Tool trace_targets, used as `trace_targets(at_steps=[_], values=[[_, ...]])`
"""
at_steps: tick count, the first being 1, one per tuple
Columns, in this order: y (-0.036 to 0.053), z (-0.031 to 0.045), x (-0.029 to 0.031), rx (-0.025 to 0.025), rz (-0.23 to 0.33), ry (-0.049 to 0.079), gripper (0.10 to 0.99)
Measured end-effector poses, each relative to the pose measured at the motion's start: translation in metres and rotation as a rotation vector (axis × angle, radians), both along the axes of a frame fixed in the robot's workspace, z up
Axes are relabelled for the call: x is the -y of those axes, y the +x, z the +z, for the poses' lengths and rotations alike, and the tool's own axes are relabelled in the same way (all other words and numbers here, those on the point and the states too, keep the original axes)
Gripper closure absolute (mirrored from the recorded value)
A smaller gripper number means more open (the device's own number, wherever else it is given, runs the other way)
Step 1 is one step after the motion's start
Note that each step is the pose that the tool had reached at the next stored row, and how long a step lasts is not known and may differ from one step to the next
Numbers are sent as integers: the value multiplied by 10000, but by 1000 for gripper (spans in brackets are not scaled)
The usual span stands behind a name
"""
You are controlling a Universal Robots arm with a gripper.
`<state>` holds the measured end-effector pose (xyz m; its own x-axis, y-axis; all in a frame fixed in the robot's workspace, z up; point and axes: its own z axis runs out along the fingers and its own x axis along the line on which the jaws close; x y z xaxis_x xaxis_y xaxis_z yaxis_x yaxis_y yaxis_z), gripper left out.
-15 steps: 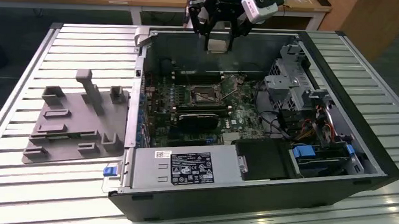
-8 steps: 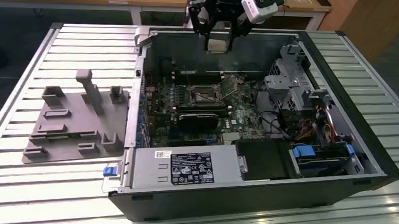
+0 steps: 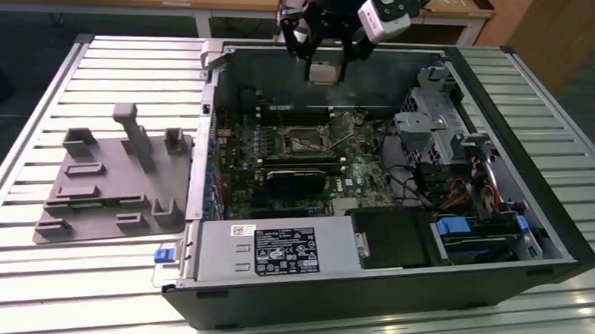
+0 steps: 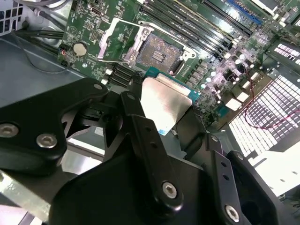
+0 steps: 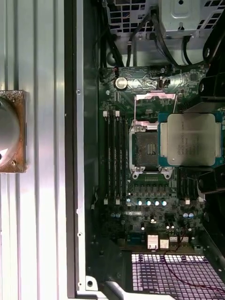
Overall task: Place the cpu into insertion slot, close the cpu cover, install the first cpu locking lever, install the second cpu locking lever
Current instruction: 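Place the cpu into insertion slot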
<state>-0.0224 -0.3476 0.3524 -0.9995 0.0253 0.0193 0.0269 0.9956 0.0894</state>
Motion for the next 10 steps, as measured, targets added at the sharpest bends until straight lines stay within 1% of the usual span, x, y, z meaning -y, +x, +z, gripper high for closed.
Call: trace_targets(at_steps=[2,7,10], values=[[-1,-22,0,0,-65,0,549],[-4,-72,0,0,-513,-1,549],[-5,-110,0,0,-985,-1,549]])
